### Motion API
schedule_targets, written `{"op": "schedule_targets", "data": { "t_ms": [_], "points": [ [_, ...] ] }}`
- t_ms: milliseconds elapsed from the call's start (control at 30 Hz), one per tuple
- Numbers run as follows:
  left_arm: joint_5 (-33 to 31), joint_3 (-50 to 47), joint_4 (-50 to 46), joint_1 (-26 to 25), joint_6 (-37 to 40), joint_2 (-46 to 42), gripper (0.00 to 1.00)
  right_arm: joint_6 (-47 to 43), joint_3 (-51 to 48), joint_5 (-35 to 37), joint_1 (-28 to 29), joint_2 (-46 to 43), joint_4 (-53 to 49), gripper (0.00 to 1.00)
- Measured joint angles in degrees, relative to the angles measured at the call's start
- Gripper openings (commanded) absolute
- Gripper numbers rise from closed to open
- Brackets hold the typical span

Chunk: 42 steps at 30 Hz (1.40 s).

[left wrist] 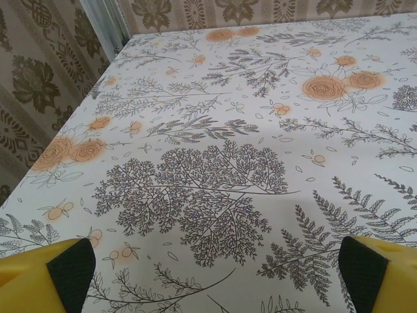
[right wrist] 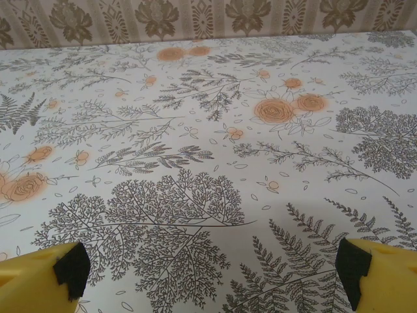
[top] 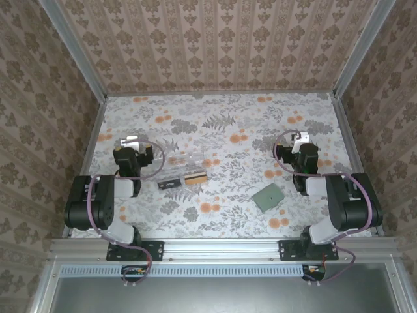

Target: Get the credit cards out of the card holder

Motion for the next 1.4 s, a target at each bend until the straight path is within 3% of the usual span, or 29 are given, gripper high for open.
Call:
{"op": "schedule_targets", "data": {
  "t_ms": [1067,1200,1300,1400],
  "points": [
    [2.6,0.0,-1.1,0.4,0.3,-0.9,1.00,-0.2,0.0,0.0,0.1,0.0,0.0,1.00],
    [1.7,4.0,-13.8,0.7,0.2,-8.5,1.00,-0.2,0.2,0.9,0.4,-0.5,-1.2,1.00],
    [-1.8,12.0,-25.2,0.8,-1.2,-15.5,1.00,0.2,2.3,2.7,1.0,-4.7,-10.1,1.00],
    [-6.5,23.3,-39.2,1.3,-7.8,-20.9,1.00,2.3,6.2,4.7,1.2,-12.0,-17.8,1.00]
  ]
}}
